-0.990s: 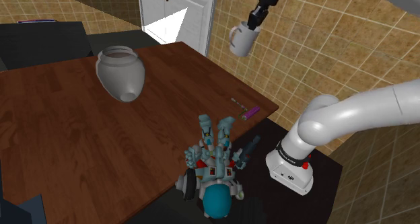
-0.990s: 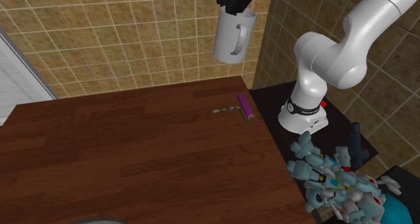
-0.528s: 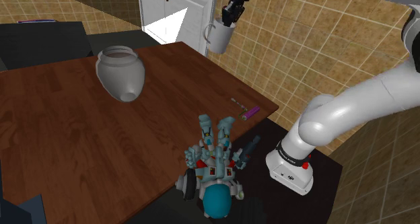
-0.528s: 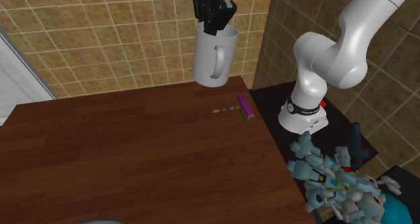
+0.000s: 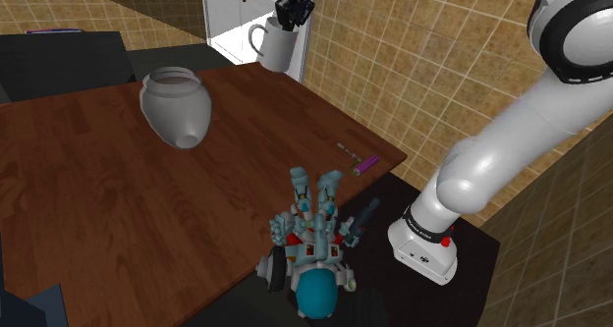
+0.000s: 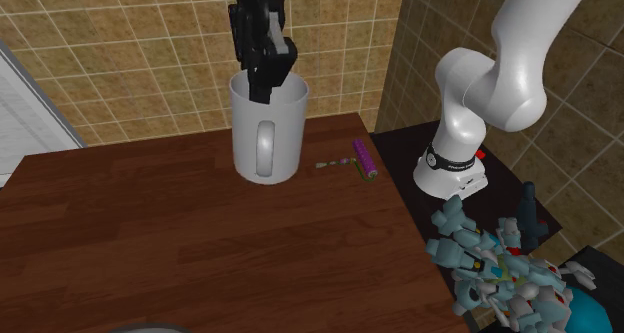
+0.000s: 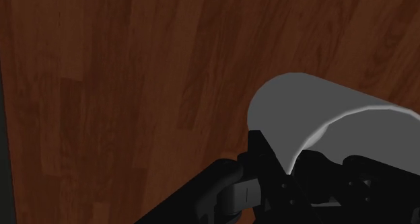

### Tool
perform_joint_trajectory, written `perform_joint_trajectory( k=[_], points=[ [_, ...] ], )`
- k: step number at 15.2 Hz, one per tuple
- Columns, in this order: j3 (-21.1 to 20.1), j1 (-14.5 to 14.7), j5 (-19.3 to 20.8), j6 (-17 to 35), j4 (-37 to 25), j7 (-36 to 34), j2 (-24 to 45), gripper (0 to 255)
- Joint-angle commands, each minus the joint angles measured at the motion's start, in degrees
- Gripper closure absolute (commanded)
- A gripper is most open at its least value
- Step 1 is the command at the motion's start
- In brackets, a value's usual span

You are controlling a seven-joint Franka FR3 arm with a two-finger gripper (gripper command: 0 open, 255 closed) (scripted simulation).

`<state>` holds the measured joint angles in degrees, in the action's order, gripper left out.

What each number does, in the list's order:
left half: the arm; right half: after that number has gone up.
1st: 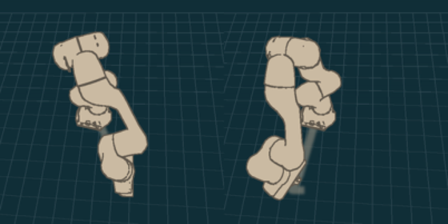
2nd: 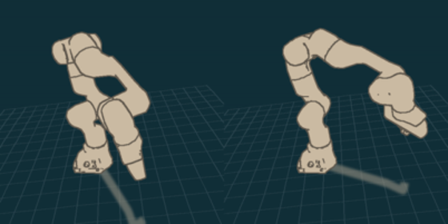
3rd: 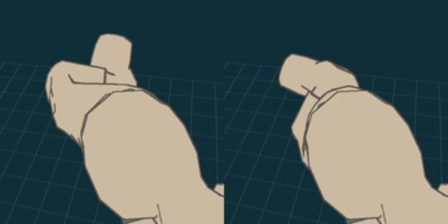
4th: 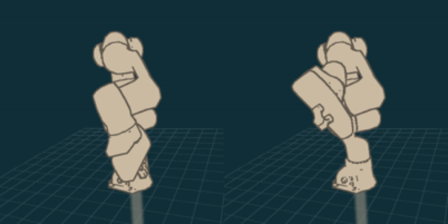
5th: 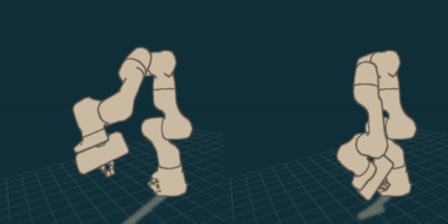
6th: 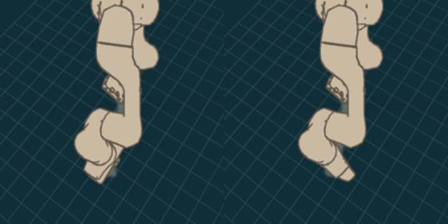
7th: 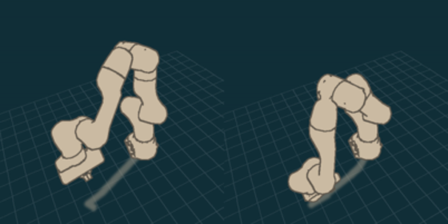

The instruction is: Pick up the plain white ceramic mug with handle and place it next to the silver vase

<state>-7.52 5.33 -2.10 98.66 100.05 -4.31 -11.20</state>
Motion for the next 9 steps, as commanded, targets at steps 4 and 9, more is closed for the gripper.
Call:
perform_joint_trajectory(
  k=[4, 9],
  points=[
    [-2.73, 1.58, 2.09, -1.4, -12.04, -4.52, 10.66, 255],
    [-3.17, 2.08, 2.62, 0.53, -12.09, -5.46, 12.68, 255]
  ],
)
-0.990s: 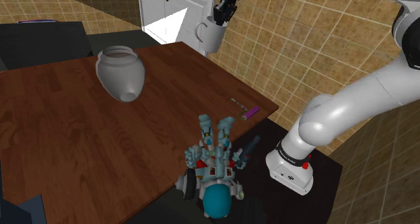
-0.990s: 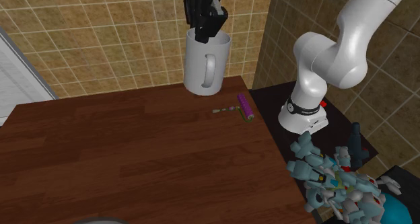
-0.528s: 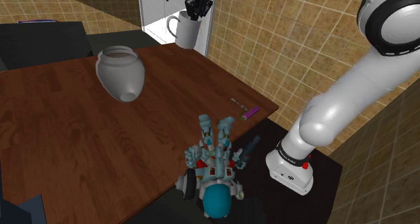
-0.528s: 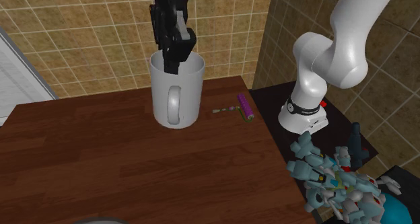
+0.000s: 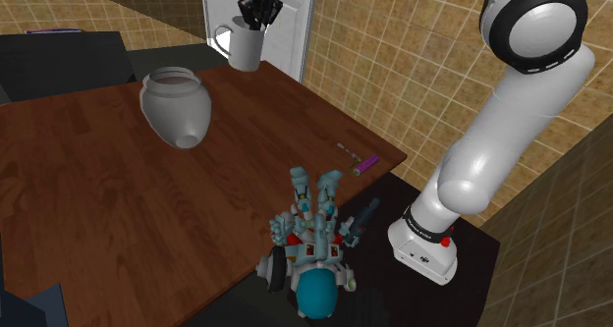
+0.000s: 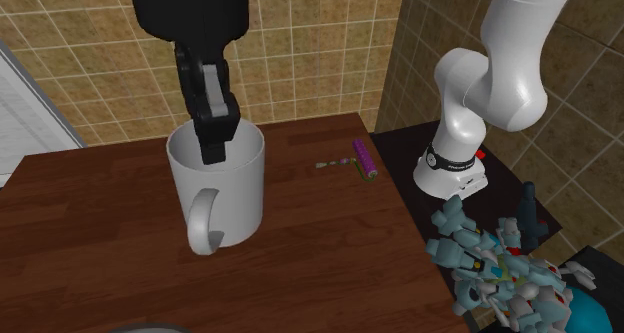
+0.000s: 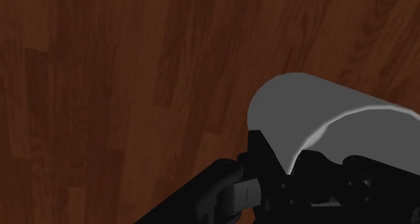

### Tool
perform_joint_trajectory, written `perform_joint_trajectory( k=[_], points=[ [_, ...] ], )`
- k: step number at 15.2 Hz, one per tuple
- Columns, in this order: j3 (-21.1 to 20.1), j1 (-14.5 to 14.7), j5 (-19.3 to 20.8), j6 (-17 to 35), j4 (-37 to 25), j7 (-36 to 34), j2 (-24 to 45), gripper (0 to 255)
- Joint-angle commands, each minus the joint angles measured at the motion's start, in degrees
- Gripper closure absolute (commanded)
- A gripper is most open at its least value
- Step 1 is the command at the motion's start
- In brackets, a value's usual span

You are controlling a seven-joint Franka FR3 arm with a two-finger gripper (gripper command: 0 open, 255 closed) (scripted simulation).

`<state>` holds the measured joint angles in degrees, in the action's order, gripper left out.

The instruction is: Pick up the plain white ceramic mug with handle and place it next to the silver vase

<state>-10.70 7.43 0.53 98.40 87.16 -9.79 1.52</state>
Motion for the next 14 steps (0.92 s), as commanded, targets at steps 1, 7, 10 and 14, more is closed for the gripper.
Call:
perform_joint_trajectory(
  k=[1, 7, 10, 14],
  points=[
    [0.03, -0.04, -0.06, 1.64, 1.86, 0.03, -0.28, 255],
    [0.1, -0.11, -0.27, 6.55, 7.77, 0.15, -1.29, 255],
    [0.12, -0.13, -0.33, 8.93, 10.46, 0.19, -1.6, 255],
    [0.13, -0.14, -0.37, 12.06, 13.79, 0.2, -1.81, 255]
  ],
)
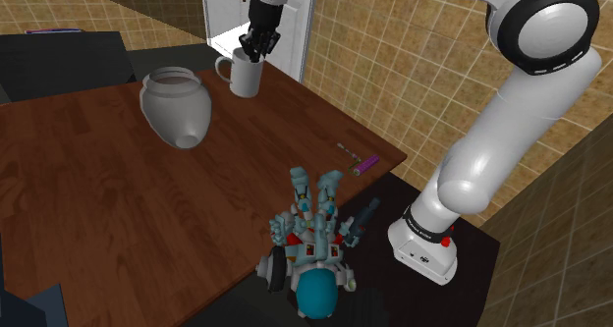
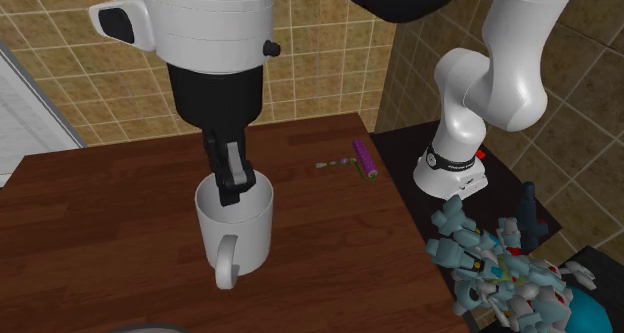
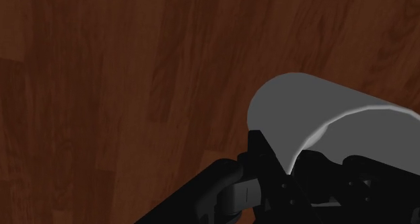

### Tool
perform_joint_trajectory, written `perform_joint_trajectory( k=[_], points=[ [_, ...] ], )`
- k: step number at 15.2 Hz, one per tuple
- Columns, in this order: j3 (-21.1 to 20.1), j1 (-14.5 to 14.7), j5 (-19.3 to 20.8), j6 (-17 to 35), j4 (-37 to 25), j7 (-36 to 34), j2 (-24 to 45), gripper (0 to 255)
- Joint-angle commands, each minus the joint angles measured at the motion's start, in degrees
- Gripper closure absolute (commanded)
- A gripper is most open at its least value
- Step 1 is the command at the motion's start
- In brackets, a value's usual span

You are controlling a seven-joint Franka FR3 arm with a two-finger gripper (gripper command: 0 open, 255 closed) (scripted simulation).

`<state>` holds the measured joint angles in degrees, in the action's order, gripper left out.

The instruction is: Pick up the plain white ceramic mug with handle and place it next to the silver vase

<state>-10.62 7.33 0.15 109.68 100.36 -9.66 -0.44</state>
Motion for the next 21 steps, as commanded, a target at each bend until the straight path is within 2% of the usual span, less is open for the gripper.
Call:
perform_joint_trajectory(
  k=[1, 21],
  points=[
    [0.04, -0.04, 0.01, 1.55, 1.38, 0.08, 0.13, 255],
    [-0.01, 0.03, 0.58, 16.61, 14.21, -0.34, 2.41, 255]
  ],
)
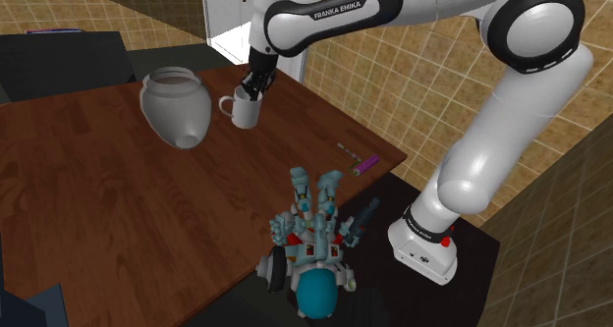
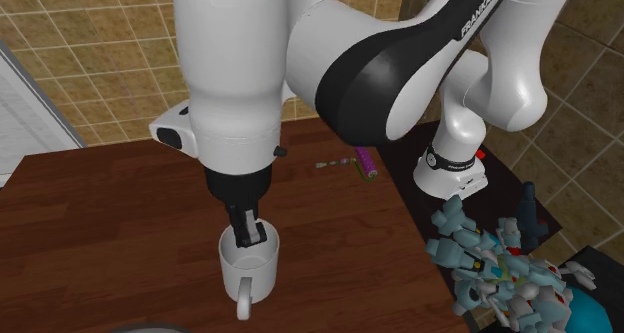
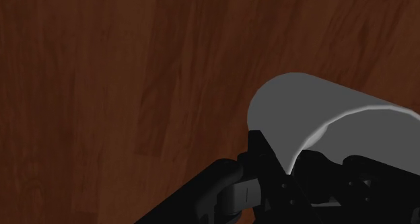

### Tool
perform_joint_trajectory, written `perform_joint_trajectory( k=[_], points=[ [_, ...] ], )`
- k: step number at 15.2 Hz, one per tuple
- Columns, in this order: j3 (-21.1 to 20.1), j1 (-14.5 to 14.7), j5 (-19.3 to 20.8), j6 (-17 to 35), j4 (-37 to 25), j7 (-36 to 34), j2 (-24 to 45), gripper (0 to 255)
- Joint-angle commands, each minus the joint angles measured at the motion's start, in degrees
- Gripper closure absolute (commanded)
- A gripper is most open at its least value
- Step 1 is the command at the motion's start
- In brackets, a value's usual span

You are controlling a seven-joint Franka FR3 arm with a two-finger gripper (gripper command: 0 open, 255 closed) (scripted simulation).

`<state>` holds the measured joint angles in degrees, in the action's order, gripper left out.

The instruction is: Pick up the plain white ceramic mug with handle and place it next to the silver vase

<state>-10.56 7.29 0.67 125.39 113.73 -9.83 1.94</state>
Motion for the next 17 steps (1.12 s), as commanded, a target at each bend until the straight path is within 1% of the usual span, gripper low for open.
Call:
perform_joint_trajectory(
  k=[1, 17],
  points=[
    [-0.07, 0.08, 0.12, 1.64, 1.34, -0.22, 0.27, 255],
    [0.08, 0.28, 1.72, 13.26, 7.67, -1.35, 5.66, 255]
  ],
)
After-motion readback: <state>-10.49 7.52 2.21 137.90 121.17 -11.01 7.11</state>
